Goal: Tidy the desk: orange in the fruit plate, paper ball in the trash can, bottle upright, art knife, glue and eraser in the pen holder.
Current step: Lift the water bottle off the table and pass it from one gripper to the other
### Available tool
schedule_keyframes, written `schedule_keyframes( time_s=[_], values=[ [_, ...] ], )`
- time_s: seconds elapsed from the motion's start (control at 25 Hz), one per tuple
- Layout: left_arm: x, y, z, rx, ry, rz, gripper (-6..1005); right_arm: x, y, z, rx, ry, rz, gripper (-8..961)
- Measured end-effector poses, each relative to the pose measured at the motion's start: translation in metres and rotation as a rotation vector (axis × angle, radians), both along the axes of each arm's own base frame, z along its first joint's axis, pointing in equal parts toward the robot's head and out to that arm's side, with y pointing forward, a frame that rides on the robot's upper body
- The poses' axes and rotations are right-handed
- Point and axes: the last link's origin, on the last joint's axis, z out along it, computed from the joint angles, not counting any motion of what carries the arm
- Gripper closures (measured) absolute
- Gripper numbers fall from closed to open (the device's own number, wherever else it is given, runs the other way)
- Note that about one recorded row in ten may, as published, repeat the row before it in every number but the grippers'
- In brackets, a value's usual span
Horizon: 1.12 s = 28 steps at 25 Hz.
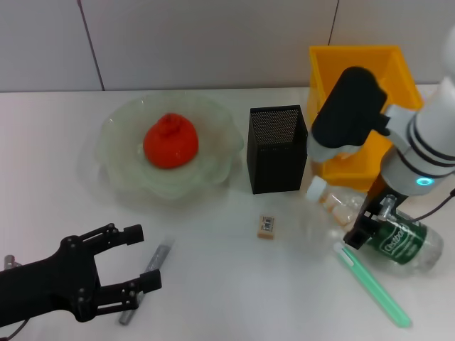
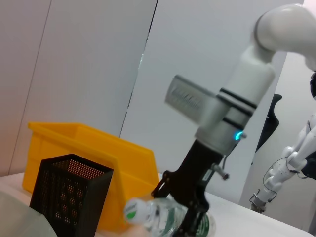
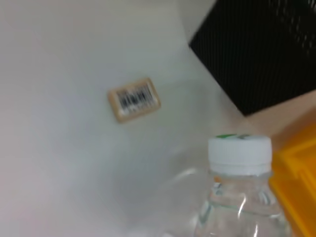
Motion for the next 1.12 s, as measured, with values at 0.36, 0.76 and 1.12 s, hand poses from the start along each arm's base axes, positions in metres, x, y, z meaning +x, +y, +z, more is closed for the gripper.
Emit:
schedule_keyframes(
  time_s=[0.36, 0.76, 1.12],
  values=[
    [0.001, 0.002, 0.001, 0.008, -0.003, -0.002, 135, -0.008, -0.028, 0.030, 0.074, 0.141, 0.082, 167],
    [0.004, 0.006, 0.005, 0.016, -0.023, -0.005, 135, -0.007, -0.032, 0.066, 0.085, 0.383, 0.107, 167],
    [0.005, 0.009, 0.012, 0.031, -0.049, 0.008, 135, -0.013, -0.041, 0.076, -0.030, 0.679, 0.262, 169]
  ],
)
